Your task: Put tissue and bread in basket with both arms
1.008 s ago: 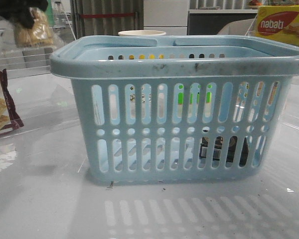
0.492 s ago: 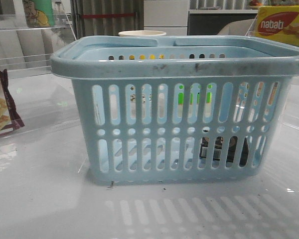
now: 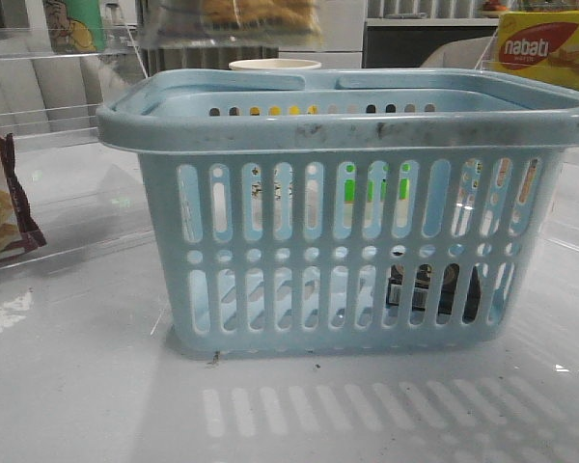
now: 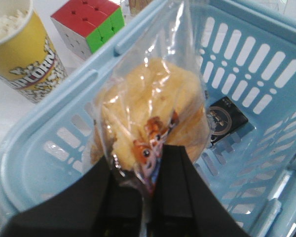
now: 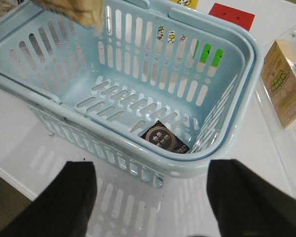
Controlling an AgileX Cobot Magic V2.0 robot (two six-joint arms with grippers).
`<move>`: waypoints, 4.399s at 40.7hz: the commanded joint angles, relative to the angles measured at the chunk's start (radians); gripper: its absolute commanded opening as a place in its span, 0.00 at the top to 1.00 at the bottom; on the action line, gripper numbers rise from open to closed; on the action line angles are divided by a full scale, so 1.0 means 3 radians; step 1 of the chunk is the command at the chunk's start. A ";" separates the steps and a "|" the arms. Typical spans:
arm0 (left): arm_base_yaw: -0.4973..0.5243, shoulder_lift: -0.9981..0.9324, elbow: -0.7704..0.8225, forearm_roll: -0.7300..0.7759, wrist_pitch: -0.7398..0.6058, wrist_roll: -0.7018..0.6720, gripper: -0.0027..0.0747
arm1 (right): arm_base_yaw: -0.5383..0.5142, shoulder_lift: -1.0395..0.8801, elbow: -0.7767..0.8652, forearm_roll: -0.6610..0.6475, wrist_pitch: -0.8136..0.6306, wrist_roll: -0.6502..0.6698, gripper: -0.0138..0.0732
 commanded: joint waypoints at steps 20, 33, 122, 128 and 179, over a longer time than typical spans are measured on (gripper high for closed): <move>-0.0054 0.0524 -0.0079 -0.0388 -0.0525 0.0006 0.35 | 0.0001 -0.0015 -0.0090 -0.0036 -0.0235 -0.0026 0.18; -0.0054 0.0041 -0.0132 -0.0370 -0.0362 0.0032 0.34 | 0.0001 -0.0015 -0.0090 -0.0036 -0.0235 -0.0026 0.18; -0.0197 -0.2884 0.2378 0.0863 -0.0074 -0.1200 0.85 | 0.0001 -0.0463 0.0220 -0.0053 0.0470 -0.0011 0.78; -0.0197 -0.2884 0.2378 0.0863 -0.0074 -0.1200 0.85 | 0.0001 -0.0463 0.0220 -0.0053 0.0517 -0.0011 0.78; 0.1933 -0.5272 0.5058 0.0637 -0.2820 -0.1221 0.85 | 0.0001 -0.0463 0.0220 -0.0053 0.0521 -0.0011 0.78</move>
